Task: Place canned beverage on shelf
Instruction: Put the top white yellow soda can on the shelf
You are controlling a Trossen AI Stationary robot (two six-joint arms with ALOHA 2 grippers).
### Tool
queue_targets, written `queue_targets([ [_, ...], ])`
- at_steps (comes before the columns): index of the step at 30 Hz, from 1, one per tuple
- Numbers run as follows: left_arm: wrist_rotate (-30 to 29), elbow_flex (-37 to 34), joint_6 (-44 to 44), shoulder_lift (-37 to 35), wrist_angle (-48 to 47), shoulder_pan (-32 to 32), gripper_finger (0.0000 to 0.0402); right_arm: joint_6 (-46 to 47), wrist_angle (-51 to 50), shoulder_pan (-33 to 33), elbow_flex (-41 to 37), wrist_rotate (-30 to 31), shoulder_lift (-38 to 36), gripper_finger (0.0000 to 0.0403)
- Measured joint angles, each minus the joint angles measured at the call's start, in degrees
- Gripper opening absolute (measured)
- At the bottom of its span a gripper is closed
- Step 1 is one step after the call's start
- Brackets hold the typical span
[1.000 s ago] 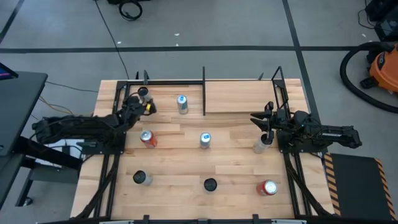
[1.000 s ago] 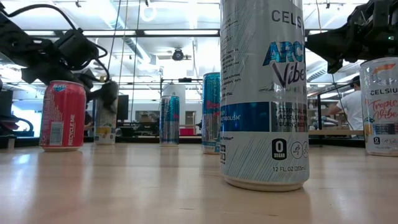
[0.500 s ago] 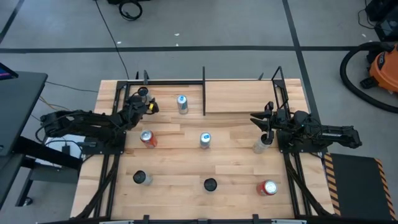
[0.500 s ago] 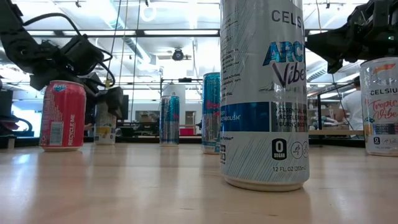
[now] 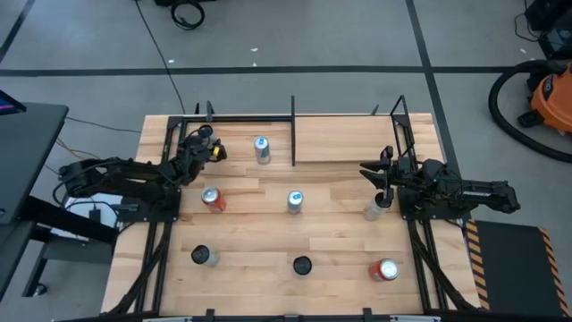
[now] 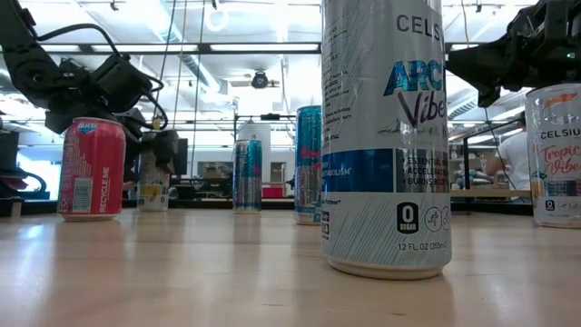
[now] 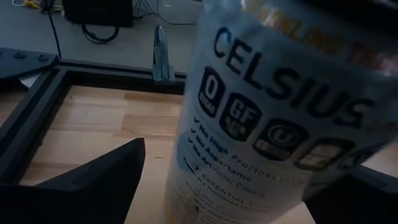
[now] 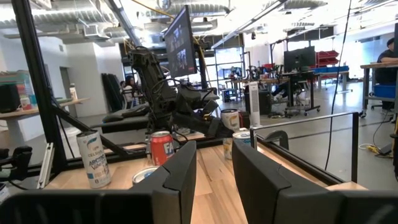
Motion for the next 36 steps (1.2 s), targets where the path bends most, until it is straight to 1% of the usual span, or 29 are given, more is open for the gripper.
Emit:
queue_targets([
  [4, 0.00, 0.00, 0.37, 0.00, 0.03, 0.00, 0.0370, 0.00, 0.00, -0.02, -0.01, -0.01, 0.00, 0.0113],
  [11, -0.23, 0.02, 0.53, -0.04, 0.19, 0.00, 0.0290, 0.00, 0.02, 0.00, -0.02, 0.00, 0.00, 0.0113],
  [14, -0.39, 0.02, 0.55, -0.07, 0.17, 0.00, 0.0266, 0.00, 0.01, -0.01, 0.00, -0.01, -0.02, 0.0113],
  [16, -0.39, 0.01, 0.54, -0.07, 0.19, 0.00, 0.0260, 0.00, 0.00, -0.02, -0.02, 0.00, 0.00, 0.0113],
  [22, 0.81, 0.00, 2.58, -0.04, 1.18, -0.17, 0.0260, 0.00, 0.00, -0.01, -0.01, 0.00, -0.02, 0.0113],
  [25, 3.30, 0.00, 2.78, -0.11, 2.22, -0.17, 0.0260, 0.00, 0.00, -0.01, -0.01, -0.01, 0.00, 0.0113],
  [27, 5.99, 0.00, 3.65, -0.11, 3.38, -0.17, 0.0260, 0.00, 0.02, -0.02, -0.02, 0.00, 0.00, 0.0113],
  [32, 14.27, 0.00, 4.80, -0.11, 7.04, -0.22, 0.0260, 0.00, 0.00, 0.00, -0.02, -0.01, 0.00, 0.0113],
  [36, 20.86, 0.86, 7.82, -0.11, 8.44, -0.53, 0.0260, 0.00, 0.02, 0.00, 0.00, 0.00, -0.02, 0.0113],
])
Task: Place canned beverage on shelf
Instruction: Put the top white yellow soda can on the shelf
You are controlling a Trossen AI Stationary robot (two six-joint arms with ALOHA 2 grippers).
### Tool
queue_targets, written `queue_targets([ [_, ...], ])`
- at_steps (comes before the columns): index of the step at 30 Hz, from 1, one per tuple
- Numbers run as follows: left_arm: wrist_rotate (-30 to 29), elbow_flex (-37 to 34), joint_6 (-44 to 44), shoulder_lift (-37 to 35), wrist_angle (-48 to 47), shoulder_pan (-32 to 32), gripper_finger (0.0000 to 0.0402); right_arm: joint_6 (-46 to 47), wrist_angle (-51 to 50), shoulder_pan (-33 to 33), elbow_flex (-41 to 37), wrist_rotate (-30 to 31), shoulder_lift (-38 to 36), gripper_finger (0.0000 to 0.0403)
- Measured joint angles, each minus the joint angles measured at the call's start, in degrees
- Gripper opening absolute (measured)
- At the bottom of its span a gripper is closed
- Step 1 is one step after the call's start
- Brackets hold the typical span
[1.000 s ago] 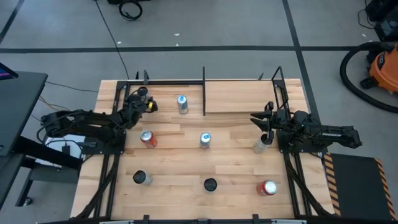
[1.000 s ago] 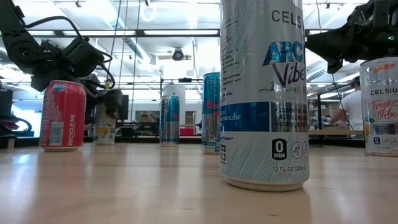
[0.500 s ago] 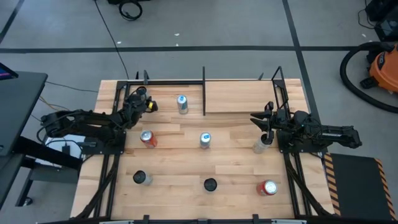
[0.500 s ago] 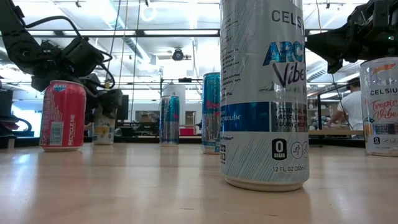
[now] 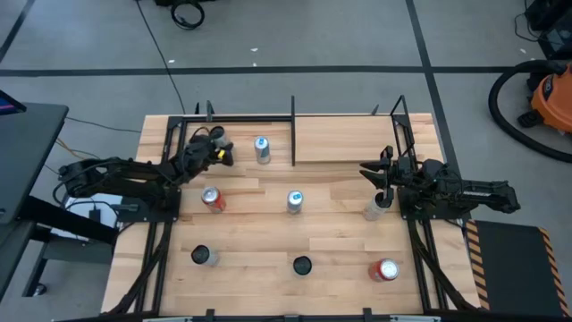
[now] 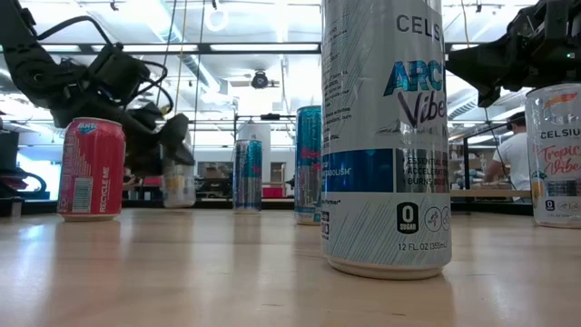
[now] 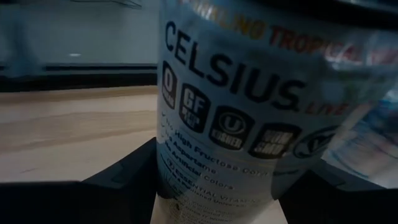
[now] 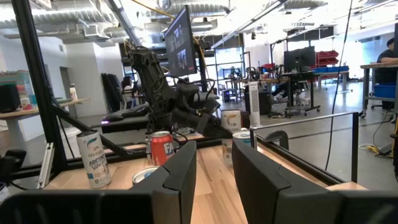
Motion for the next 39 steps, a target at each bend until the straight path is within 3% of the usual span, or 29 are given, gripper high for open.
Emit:
queue_targets([
  [11, 9.41, 10.10, 12.23, -0.04, -3.24, -7.60, 0.0260, 0.00, -0.01, -0.02, 0.00, -0.01, 0.01, 0.0113],
  [27, 9.38, 27.80, 21.00, -0.04, -27.60, -11.18, 0.0261, 0.00, -0.02, -0.02, -0.02, 0.00, 0.02, 0.0113],
  [39, 20.53, 39.91, 25.73, -0.04, -34.71, -12.62, 0.0261, 0.00, 0.00, -0.02, -0.02, -0.02, 0.02, 0.0113],
])
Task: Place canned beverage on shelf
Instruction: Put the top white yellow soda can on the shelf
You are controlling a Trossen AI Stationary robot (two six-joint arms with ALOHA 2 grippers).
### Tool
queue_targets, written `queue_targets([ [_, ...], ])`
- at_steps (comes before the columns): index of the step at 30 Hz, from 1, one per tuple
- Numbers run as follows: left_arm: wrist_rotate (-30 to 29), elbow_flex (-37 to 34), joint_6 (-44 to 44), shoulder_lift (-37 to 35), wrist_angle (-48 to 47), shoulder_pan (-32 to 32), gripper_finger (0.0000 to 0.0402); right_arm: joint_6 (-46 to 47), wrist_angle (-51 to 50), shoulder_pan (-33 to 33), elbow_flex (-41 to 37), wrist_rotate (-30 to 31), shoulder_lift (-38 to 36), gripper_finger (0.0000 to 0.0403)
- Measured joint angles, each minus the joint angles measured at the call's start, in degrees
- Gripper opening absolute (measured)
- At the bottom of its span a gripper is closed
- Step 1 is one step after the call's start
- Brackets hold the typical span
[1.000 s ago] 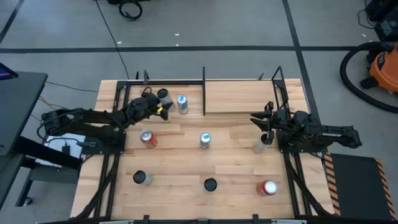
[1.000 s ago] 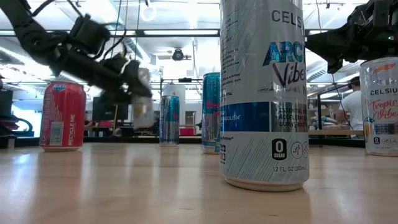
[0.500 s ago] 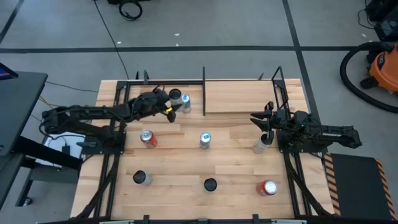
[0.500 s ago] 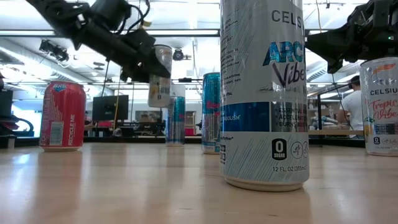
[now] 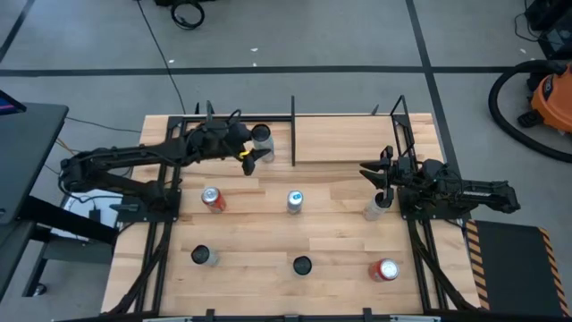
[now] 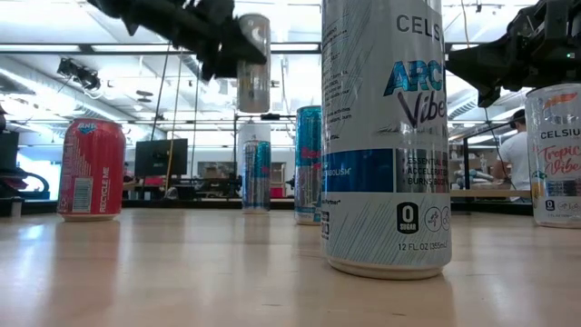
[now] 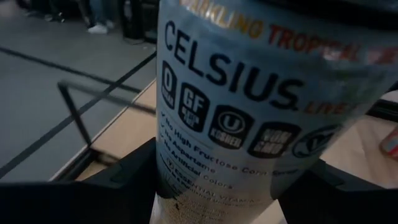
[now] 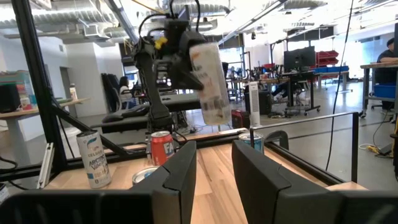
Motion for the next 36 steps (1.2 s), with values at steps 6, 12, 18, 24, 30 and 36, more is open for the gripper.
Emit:
queue_targets([
  [6, 0.40, 1.86, 2.18, 0.00, -6.45, -1.46, 0.0261, 0.00, -0.01, 0.01, 0.02, 0.02, -0.01, 0.0113],
  [12, 0.40, 1.41, -0.92, 0.07, -9.70, -1.46, 0.0261, 0.00, 0.00, 0.00, 0.00, 0.02, -0.01, 0.0113],
  [18, 0.56, 1.40, -1.11, 0.07, -9.33, -1.82, 0.0261, 0.00, 0.00, 0.02, 0.02, 0.00, 0.00, 0.0113],
  [24, 0.21, 1.40, -0.50, 0.07, -9.27, -2.45, 0.0261, 0.00, -0.01, 0.02, 0.02, 0.02, -0.01, 0.0113],
  [30, 1.26, 1.41, 0.65, 0.07, -5.60, -4.56, 0.0261, 0.00, 0.00, 0.01, 0.01, 0.01, -0.01, 0.0113],
  [36, 5.57, 1.40, 2.31, 0.07, -4.40, -7.09, 0.0261, 0.00, 0.00, 0.02, 0.01, 0.01, -0.01, 0.0113],
])
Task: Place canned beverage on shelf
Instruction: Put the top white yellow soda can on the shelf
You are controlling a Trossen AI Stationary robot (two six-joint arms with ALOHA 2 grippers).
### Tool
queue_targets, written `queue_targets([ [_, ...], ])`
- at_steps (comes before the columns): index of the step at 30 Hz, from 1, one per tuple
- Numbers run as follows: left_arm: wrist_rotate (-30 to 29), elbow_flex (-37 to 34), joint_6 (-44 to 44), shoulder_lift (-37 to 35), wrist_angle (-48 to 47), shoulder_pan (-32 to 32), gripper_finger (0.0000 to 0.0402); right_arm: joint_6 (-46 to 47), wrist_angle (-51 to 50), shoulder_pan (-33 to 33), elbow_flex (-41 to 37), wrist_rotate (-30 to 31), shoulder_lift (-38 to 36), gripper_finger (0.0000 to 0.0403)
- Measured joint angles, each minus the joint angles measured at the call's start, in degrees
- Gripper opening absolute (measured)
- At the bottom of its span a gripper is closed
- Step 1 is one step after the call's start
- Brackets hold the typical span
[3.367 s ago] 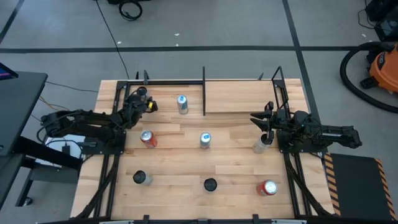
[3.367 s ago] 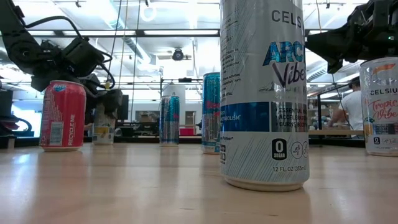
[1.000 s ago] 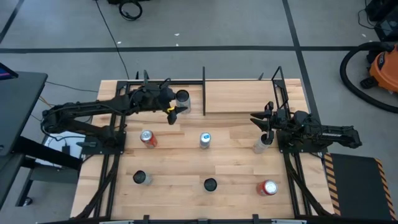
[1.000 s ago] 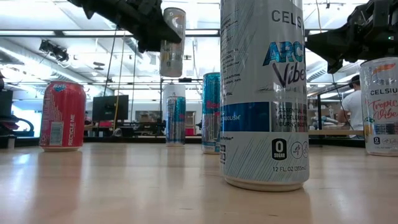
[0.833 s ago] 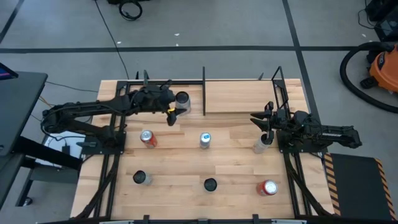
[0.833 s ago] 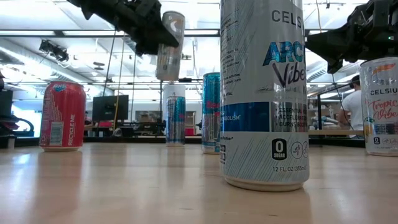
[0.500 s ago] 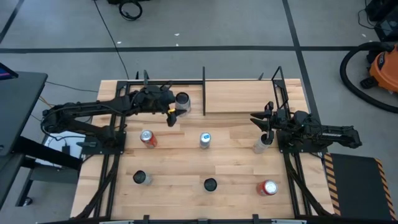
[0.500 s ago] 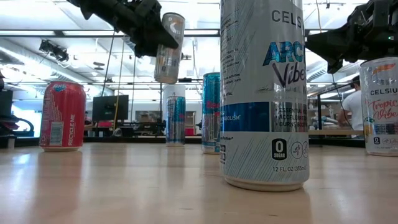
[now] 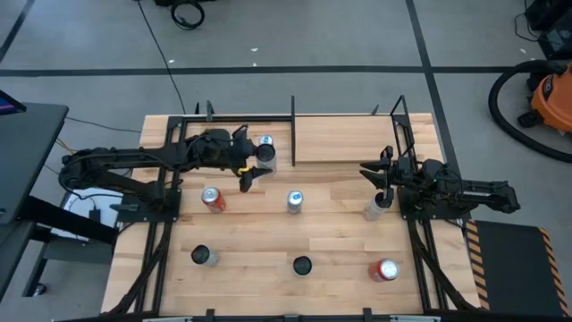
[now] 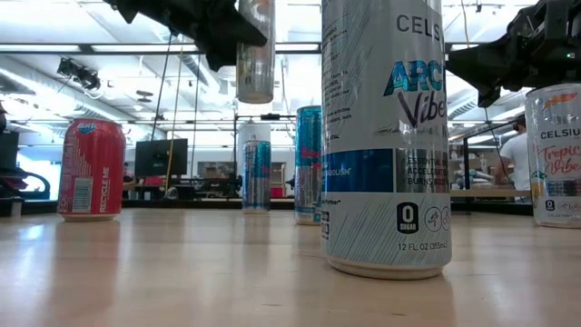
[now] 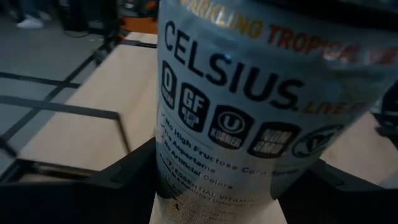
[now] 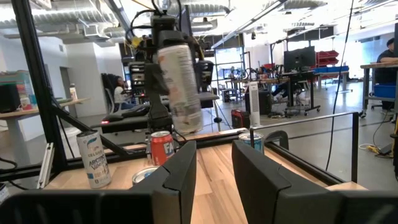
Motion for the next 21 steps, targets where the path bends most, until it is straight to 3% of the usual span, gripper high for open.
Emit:
queue_targets([
  [8, 0.82, 0.00, 0.37, 0.00, 1.37, -2.74, 0.0261, 0.00, -0.01, -0.01, -0.01, 0.00, 0.00, 0.0113],
  [15, 6.75, 0.00, 0.53, 0.00, 5.93, -3.72, 0.0261, 0.00, 0.01, -0.01, 0.00, 0.01, 0.00, 0.0113],
  [21, 7.25, 0.00, 0.51, 0.99, 6.54, -3.50, 0.0261, 0.00, 3.02, -0.02, -0.01, 0.03, 0.10, 0.0113],
])
